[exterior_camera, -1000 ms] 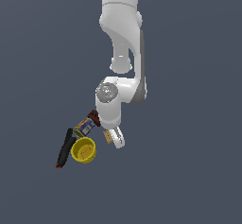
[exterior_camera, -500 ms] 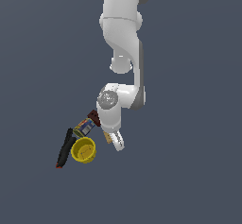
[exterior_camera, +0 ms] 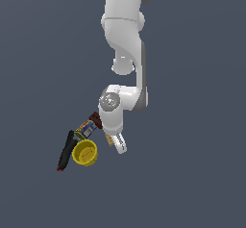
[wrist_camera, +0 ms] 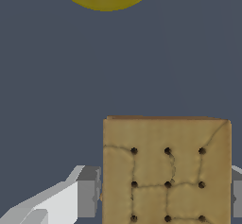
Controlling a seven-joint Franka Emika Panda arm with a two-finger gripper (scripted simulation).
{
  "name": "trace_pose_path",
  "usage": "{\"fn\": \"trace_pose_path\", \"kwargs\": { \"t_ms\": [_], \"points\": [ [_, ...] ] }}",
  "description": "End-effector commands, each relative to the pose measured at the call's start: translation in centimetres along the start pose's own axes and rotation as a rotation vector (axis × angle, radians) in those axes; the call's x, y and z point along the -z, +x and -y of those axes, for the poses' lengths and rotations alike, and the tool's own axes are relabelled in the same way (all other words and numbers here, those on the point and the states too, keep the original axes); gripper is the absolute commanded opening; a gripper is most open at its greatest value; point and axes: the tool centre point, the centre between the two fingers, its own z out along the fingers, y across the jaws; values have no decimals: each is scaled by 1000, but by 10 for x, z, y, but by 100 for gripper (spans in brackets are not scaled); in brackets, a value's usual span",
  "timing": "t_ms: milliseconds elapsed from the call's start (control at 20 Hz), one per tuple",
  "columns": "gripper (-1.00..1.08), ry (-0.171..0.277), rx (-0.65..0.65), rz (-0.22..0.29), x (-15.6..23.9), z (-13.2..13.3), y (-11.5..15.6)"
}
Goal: Pick up a designated object from a clutter of objects.
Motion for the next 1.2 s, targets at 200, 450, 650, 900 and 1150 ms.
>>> {"fn": "trace_pose_path", "kwargs": {
  "t_ms": [200, 450, 650, 900, 1150],
  "points": [
    [-100, 0, 0, 0, 5, 1, -1],
    [-100, 0, 0, 0, 24, 6, -7],
    [-100, 0, -1, 0, 50, 12, -15],
    [-100, -1, -1, 0, 96, 22, -29],
    [-100, -1, -2, -1, 152, 36, -45]
  ]
}}
